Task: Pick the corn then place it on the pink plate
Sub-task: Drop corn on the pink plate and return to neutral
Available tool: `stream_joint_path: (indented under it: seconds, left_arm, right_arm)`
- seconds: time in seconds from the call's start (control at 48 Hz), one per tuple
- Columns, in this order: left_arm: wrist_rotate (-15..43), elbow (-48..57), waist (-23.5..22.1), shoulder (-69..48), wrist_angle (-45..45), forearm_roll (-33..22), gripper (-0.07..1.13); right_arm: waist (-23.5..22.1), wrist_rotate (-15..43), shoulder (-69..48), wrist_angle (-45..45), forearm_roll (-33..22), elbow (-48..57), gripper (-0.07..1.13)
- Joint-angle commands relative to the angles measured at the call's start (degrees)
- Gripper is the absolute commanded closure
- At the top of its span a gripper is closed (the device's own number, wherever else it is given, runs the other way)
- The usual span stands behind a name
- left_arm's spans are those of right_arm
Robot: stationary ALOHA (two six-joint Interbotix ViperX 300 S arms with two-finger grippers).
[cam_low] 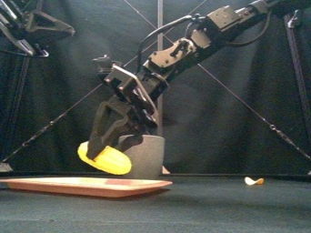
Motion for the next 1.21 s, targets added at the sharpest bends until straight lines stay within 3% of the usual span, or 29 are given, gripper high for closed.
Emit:
stream_joint_path:
  seconds: [0.021,0.188,0.292,0.604,1.062,1.208]
  left_arm:
    - [0.09,-0.97,-0.18,0.09,-0.26,0.44,1.08]
    - [0.09,-0.88,-0.18,0.09,-0.26,0.44,1.08]
    - [0.09,-0.97,-0.18,0.09,-0.26,0.44,1.08]
    - [0.09,-0.88,-0.18,0.09,-0.26,0.44,1.08]
    - [0.18,-0.97,-0.09,-0.09,-0.26,0.53,1.08]
    - [0.18,-1.05,0.09,-0.09,-0.26,0.62,1.08]
  right_arm:
    - [-0.88,-0.09,-1.67,-0.53,0.09,-1.32,0.3]
    - [-0.44,-0.09,-1.85,-2.2,0.18,-1.67,0.09]
    - [0.0,-0.18,-2.64,-2.37,0.0,-1.58,0.01]
    - [-1.23,0.18,-19.25,-3.78,-5.71,7.29,0.01]
    - [-1.85,0.18,-48.69,-19.78,-5.89,31.73,0.01]
    - [-1.76,0.26,-58.36,-20.48,-5.8,38.58,0.01]
